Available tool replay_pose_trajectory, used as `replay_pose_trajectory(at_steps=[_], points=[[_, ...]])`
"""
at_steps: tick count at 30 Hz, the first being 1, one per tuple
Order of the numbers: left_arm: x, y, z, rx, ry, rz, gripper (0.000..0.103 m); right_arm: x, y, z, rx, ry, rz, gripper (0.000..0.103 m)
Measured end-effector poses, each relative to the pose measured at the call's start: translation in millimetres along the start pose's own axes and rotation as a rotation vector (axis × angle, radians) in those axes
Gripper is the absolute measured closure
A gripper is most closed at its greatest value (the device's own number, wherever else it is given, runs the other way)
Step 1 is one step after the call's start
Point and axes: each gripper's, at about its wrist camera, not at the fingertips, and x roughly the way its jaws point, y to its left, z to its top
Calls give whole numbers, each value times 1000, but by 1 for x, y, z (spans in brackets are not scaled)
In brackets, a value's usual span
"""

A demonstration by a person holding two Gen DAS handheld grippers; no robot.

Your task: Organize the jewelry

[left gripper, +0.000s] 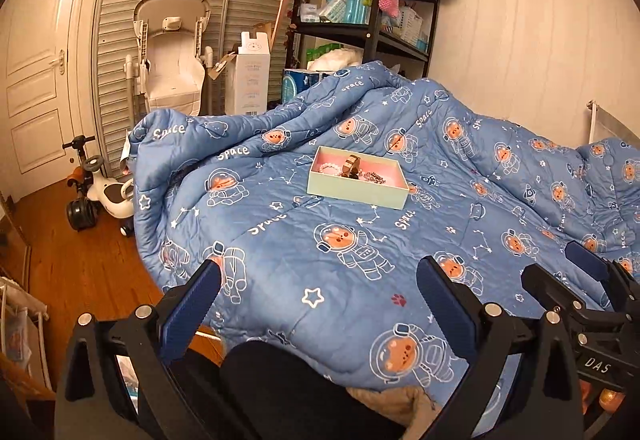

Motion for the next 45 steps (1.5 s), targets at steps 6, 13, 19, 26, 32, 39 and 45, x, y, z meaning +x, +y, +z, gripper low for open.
replay_pose_trajectory(at_steps=[6, 13, 19, 26, 32, 39, 45], points=[[-44, -12, -13, 2, -99, 7, 7, -41, -2, -5, 35, -67, -9, 6], [-58, -25, -17, 53, -152, 17, 7, -60, 2, -6, -9, -123, -58, 6], [-60, -28, -18, 66, -159, 15, 7, -60, -1, -8, -7, -113, -65, 6], [-59, -26, -19, 59, -155, 18, 7, -56, -5, -7, 15, -94, -81, 6], [-57, -23, -18, 54, -145, 21, 7, -56, -4, -8, 13, -94, -83, 6], [-56, -23, -18, 59, -137, 33, 7, -57, -4, -9, 11, -98, -81, 6], [-57, -25, -18, 69, -148, 26, 7, -58, -4, -8, 7, -105, -86, 6]])
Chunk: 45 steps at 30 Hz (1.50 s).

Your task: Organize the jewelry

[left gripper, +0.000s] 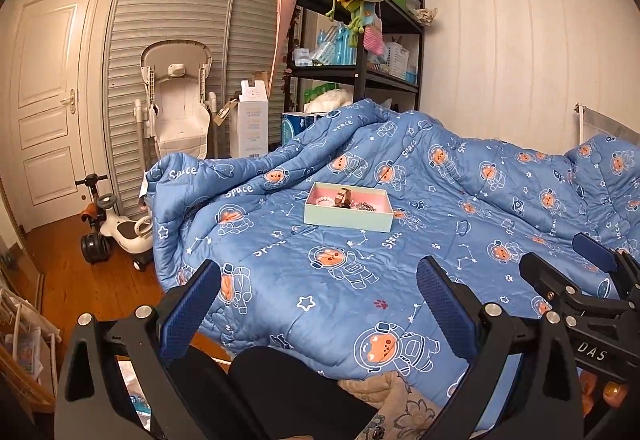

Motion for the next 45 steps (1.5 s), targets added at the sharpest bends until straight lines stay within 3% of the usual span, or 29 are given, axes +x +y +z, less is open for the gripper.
replay_pose_trajectory(at_steps=[45], points=[[-5, -2, 1, -6, -1, -1, 7, -2, -2, 1, -2, 2, -4, 6]])
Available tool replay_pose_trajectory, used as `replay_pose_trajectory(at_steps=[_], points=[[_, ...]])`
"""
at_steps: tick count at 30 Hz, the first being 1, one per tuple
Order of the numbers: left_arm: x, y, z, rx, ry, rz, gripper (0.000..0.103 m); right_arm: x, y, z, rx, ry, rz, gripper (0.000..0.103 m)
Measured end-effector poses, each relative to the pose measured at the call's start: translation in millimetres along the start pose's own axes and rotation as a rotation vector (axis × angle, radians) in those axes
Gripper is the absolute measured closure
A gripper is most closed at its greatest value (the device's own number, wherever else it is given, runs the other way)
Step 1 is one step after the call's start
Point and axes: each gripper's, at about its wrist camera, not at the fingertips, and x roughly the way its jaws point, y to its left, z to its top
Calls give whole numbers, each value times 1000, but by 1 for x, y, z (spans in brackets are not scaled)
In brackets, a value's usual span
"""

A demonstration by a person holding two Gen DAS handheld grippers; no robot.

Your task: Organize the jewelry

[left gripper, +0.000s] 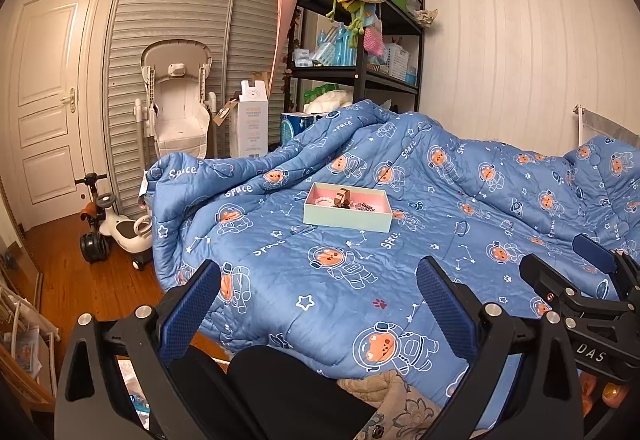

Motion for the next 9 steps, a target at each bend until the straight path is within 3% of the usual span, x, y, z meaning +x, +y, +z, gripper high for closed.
replay_pose_trajectory(at_steps=[9], points=[[2, 0, -1, -9, 13, 13, 7, 1, 0, 0, -6, -1, 4, 6]])
